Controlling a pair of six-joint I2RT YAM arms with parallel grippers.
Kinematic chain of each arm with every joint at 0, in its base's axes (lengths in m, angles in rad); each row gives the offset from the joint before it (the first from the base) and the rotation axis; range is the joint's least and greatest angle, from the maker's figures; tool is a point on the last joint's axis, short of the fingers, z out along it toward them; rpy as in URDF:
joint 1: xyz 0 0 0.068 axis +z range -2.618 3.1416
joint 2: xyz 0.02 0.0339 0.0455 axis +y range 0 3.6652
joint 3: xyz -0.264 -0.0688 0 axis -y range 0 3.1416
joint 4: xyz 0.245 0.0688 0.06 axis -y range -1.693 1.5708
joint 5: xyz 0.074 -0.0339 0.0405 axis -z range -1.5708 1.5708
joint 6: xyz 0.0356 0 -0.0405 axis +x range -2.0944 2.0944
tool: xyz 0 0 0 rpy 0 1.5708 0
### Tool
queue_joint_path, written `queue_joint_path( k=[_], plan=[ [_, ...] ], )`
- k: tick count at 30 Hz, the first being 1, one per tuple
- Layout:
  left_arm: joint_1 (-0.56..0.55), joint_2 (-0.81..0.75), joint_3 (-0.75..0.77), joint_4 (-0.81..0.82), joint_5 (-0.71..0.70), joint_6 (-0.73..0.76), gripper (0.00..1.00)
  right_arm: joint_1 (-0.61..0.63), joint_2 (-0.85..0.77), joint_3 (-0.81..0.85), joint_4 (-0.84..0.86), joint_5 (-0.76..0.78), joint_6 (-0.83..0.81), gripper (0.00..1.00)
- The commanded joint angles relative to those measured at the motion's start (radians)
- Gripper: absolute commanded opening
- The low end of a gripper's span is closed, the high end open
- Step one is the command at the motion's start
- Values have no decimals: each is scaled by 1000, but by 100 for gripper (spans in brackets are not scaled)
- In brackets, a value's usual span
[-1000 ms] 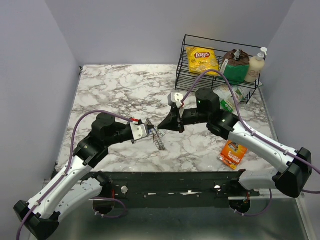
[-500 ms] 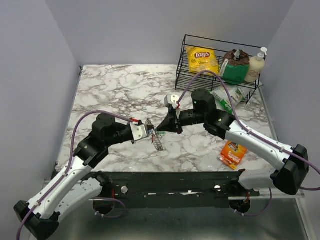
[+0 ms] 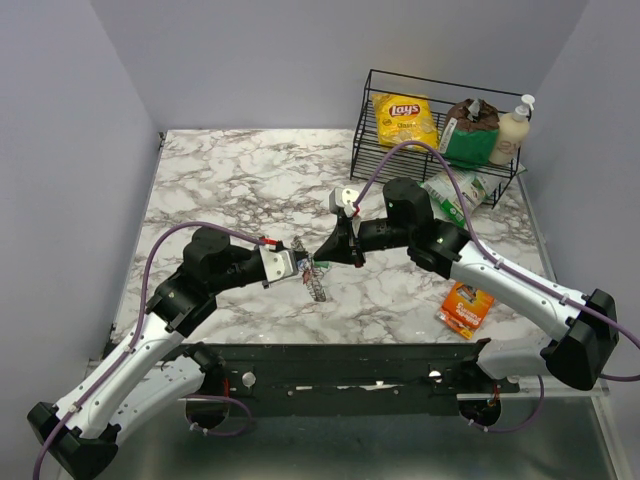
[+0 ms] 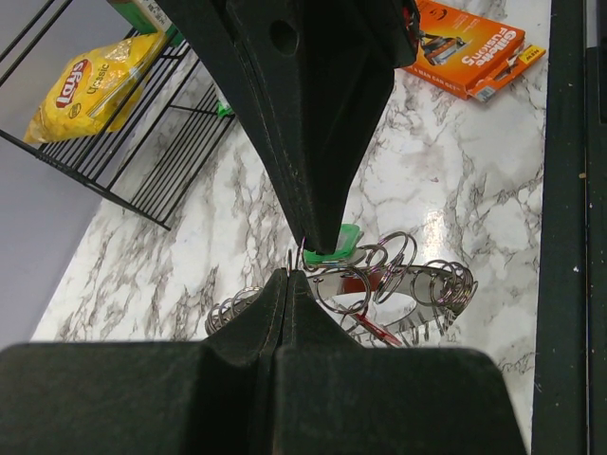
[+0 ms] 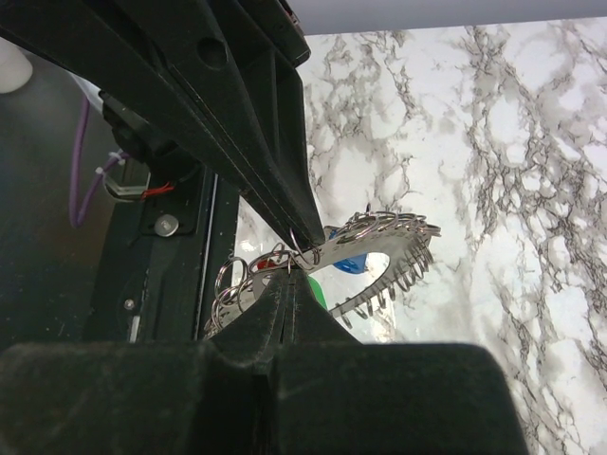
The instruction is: Put the keys on the keyring
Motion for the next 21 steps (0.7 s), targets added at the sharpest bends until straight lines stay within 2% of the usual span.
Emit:
queue_joint_path(
  k=[1,21],
  plan=[
    [-1,-18,5,24,48,10,0,7,-12,7,19,33,7,1],
    [-1,-20,13,0,85,20,0,7,6,9,30,47,14,1]
  ],
)
